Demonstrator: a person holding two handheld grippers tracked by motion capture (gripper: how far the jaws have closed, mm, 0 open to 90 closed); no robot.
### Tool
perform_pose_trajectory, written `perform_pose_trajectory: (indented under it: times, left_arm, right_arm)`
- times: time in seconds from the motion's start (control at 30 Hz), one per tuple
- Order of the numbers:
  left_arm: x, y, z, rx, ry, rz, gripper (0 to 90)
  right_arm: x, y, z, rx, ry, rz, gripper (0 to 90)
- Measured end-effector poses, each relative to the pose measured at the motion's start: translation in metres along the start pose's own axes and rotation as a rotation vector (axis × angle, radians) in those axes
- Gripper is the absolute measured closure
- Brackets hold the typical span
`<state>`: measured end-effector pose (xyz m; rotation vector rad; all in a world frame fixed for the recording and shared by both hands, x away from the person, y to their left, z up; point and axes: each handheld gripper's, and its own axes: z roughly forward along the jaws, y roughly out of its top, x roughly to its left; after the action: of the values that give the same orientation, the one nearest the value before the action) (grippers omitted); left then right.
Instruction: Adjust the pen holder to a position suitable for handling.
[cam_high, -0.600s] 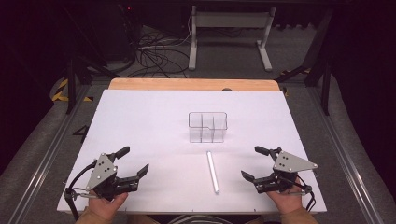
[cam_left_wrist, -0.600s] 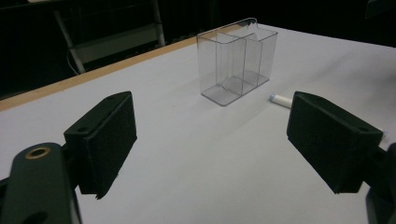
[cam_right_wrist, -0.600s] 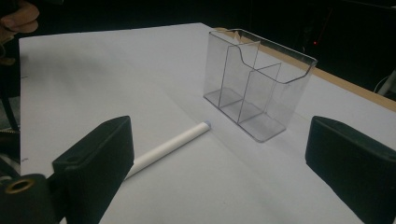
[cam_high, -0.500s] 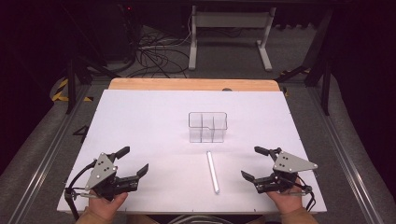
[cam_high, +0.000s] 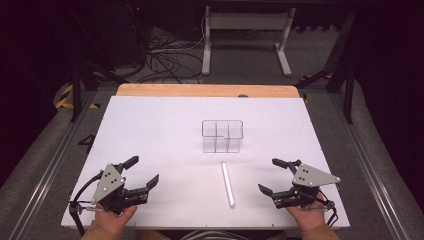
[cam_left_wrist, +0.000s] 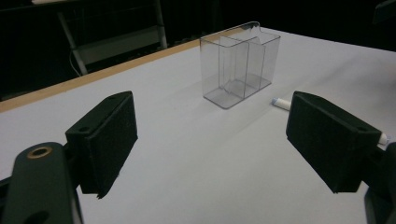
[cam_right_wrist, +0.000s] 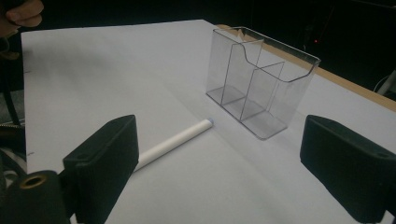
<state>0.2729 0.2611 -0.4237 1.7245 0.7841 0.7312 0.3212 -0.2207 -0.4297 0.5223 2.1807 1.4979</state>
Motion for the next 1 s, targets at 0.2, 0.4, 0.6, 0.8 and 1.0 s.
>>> perform_pose_trajectory:
  times: [0.2, 0.4, 0.6, 0.8, 1.0]
  left_arm:
    - [0.001, 0.000, 0.000, 0.006, -0.003, -0.009, 17.2]
    - [0.001, -0.001, 0.000, 0.004, -0.005, -0.011, 17.2]
    - [0.001, -0.001, 0.000, 0.004, -0.005, -0.010, 16.8]
    - [0.001, -0.001, 0.000, 0.004, -0.007, -0.010, 16.7]
    - [0.001, -0.002, 0.001, 0.007, -0.009, -0.009, 16.7]
  right_arm:
    - [-0.001, 0.002, 0.002, 0.015, 0.004, 0.010, 12.7]
    - [-0.004, 0.011, 0.009, 0.049, -0.008, 0.037, 13.6]
    - [-0.005, 0.020, 0.014, 0.057, -0.002, 0.023, 13.6]
    - [-0.005, 0.031, 0.023, 0.070, 0.015, 0.002, 12.5]
    - [-0.007, 0.035, 0.026, 0.067, 0.021, 0.002, 12.2]
